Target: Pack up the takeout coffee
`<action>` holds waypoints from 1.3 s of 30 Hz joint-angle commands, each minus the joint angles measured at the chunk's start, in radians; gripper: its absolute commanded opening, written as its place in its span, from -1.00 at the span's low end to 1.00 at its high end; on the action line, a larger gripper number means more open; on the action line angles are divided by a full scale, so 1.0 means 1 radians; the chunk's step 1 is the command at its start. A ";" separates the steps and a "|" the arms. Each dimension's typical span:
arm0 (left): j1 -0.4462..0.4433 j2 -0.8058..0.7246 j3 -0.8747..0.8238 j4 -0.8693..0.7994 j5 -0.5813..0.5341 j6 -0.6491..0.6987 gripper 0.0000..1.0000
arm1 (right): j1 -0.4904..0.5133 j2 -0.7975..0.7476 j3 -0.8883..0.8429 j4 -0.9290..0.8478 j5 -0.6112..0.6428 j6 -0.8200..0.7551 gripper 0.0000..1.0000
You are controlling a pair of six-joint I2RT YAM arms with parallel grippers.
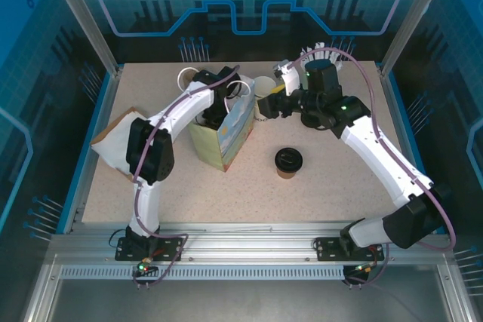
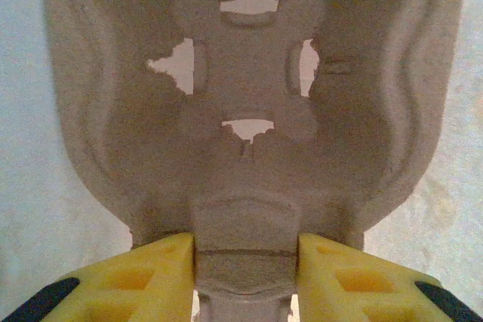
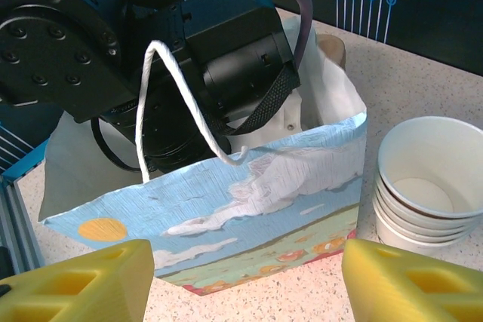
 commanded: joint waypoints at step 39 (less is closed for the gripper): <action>-0.001 -0.073 -0.185 0.192 0.049 -0.003 0.13 | -0.014 0.029 -0.009 -0.012 -0.015 0.036 0.38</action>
